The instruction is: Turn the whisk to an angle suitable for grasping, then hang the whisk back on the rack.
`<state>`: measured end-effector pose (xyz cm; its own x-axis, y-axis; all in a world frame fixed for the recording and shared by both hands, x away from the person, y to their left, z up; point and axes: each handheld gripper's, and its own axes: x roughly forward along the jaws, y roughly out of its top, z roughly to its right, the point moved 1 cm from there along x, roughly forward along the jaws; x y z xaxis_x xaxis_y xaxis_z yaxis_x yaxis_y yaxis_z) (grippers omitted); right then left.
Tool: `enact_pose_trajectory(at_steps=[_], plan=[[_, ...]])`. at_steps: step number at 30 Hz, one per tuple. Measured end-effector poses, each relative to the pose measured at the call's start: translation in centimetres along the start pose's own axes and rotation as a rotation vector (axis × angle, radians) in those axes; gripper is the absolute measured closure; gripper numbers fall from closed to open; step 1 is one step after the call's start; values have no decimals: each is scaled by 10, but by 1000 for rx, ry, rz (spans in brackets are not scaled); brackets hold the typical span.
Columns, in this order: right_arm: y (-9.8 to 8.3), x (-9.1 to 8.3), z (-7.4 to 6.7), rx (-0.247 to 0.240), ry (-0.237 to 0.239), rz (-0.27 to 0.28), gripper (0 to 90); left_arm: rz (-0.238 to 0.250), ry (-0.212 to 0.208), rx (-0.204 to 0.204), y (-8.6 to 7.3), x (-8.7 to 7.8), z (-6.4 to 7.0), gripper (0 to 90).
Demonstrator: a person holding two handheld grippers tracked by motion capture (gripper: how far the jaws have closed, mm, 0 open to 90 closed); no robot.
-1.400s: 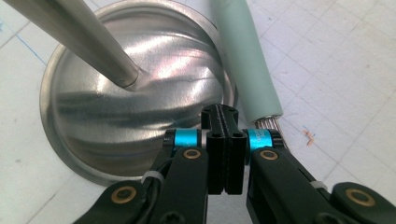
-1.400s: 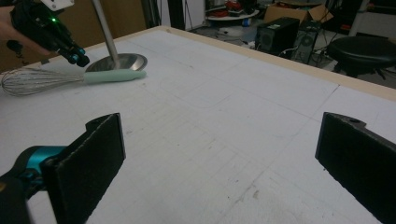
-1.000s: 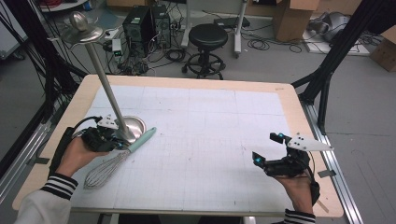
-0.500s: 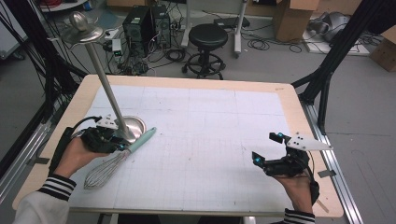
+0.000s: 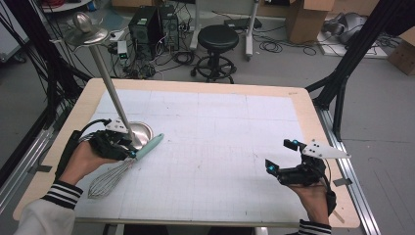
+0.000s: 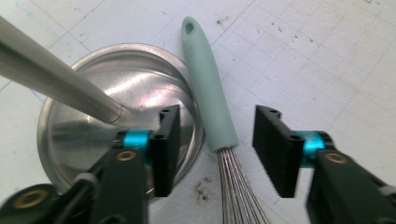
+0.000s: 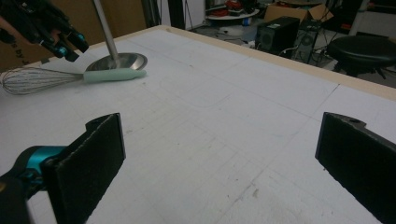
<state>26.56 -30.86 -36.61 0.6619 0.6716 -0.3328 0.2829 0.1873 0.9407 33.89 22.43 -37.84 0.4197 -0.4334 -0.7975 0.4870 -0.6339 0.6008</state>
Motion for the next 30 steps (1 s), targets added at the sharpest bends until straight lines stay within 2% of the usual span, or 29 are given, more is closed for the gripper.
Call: enact_pose_trajectory(at_steps=[3, 5, 6, 7, 8, 10, 17, 30], plan=[[0, 0, 0, -3, -1, 3, 5, -3, -18, 11, 1, 2, 3, 376], [0, -1, 0, 0, -1, 2, 5, -11, -66, 23, 1, 3, 5, 236], [0, 0, 0, -2, -1, 3, 5, -22, -72, 7, 2, 3, 6, 157], [0, 0, 0, -1, 0, -1, 5, -40, -53, 3, 3, 4, 7, 44], [0, 0, 0, -3, 0, -1, 5, -37, -44, 4, 3, 4, 7, 17], [0, 1, 0, -3, 0, 0, 5, -32, -56, 6, 3, 3, 8, 17], [2, 3, -1, -7, 5, 3, 5, -36, -37, 6, 2, 3, 8, 17], [1, 3, -1, -2, 3, 2, 5, -57, -36, -11, 2, 8, 4, 29]])
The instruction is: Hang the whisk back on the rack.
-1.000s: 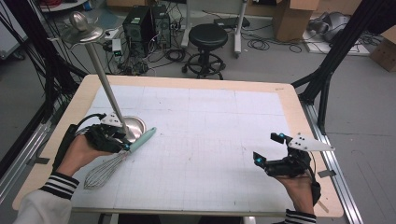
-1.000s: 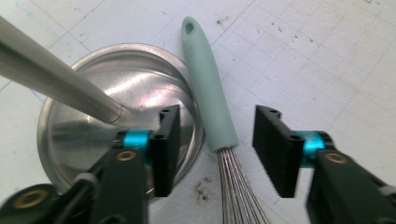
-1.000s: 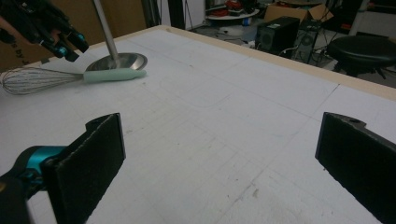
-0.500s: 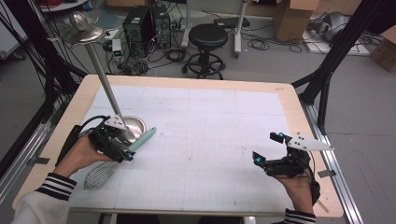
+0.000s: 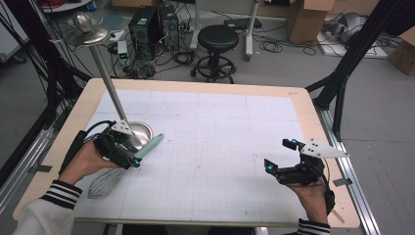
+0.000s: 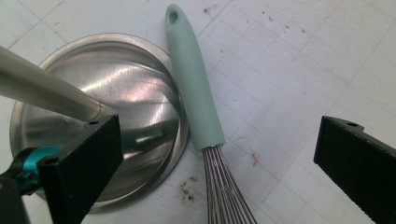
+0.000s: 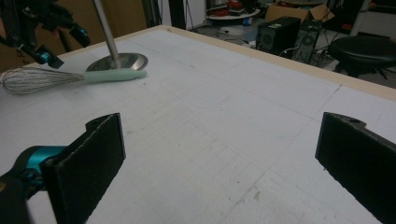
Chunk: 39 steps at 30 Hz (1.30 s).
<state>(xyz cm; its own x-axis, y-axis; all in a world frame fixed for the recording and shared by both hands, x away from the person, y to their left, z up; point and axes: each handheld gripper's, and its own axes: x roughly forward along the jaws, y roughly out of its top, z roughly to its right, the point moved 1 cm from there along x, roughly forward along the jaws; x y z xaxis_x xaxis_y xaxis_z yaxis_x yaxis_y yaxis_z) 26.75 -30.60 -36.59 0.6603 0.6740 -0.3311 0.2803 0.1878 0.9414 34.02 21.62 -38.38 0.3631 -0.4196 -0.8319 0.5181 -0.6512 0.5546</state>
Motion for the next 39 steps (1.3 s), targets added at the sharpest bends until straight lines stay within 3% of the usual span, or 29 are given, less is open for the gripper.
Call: enact_pose_trajectory(at_steps=[4, 6, 29, 39], plan=[[0, 0, 0, -3, -1, -1, 5, -12, -7, -3, 0, 3, -1, 43], [0, 0, 0, -2, 0, -1, 5, -15, -6, -1, 1, 5, -2, 93], [0, 1, 1, -3, 4, 1, 5, -129, -1, 11, 3, 31, -5, 333], [0, 0, 1, -2, 4, 2, 5, -174, 15, -13, 4, 41, -6, 435]])
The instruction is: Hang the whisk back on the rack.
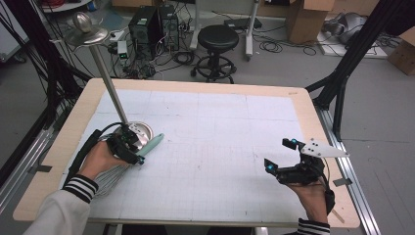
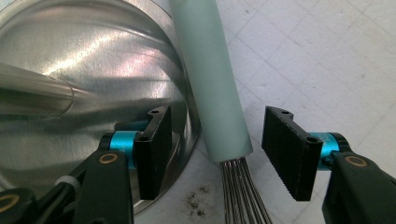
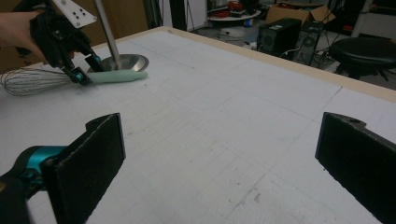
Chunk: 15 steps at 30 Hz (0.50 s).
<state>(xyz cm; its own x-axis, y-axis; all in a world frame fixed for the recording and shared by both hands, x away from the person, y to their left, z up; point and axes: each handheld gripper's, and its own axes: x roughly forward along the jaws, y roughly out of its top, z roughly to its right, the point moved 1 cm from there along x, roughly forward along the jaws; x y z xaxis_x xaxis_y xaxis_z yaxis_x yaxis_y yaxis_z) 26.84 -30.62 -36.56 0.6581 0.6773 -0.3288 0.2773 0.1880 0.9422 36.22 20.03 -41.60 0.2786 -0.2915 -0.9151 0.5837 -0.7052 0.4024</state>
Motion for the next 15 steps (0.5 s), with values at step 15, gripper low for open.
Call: enact_pose_trajectory(at_steps=[15], plan=[[0, 0, 0, -2, -2, 3, 5, -27, 2, -11, 6, 6, 6, 577]])
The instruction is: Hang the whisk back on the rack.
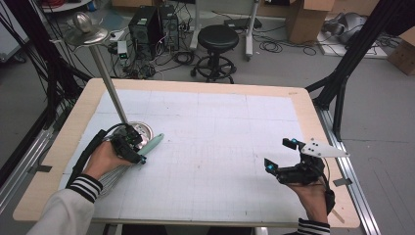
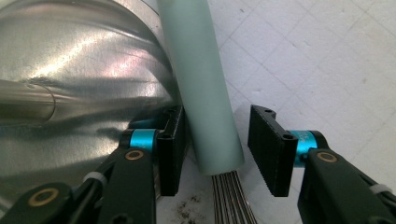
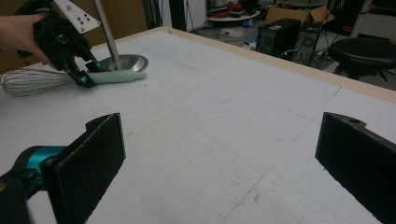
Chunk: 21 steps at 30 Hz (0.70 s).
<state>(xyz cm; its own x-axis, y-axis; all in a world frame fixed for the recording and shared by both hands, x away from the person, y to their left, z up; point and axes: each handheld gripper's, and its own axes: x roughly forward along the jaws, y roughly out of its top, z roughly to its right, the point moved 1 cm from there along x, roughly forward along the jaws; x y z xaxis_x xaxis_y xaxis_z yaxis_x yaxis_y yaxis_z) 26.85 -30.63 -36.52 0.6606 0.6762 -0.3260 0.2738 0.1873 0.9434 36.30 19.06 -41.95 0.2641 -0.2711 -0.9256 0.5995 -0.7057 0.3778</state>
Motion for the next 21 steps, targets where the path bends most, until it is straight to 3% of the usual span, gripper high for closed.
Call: enact_pose_trajectory(at_steps=[3, 11, 19, 21], plan=[[0, 0, 0, 1, 0, 0, 5, 1, 1, -7, 0, 0, 1, 624], [0, 1, 0, 2, 0, -4, 5, -18, 16, 12, 1, 0, 3, 631], [1, 2, -1, 0, -1, -5, 5, -27, 27, -13, 3, 1, 6, 645], [1, 2, -1, -2, -2, -4, 5, -42, 21, 0, 4, 1, 6, 652]])
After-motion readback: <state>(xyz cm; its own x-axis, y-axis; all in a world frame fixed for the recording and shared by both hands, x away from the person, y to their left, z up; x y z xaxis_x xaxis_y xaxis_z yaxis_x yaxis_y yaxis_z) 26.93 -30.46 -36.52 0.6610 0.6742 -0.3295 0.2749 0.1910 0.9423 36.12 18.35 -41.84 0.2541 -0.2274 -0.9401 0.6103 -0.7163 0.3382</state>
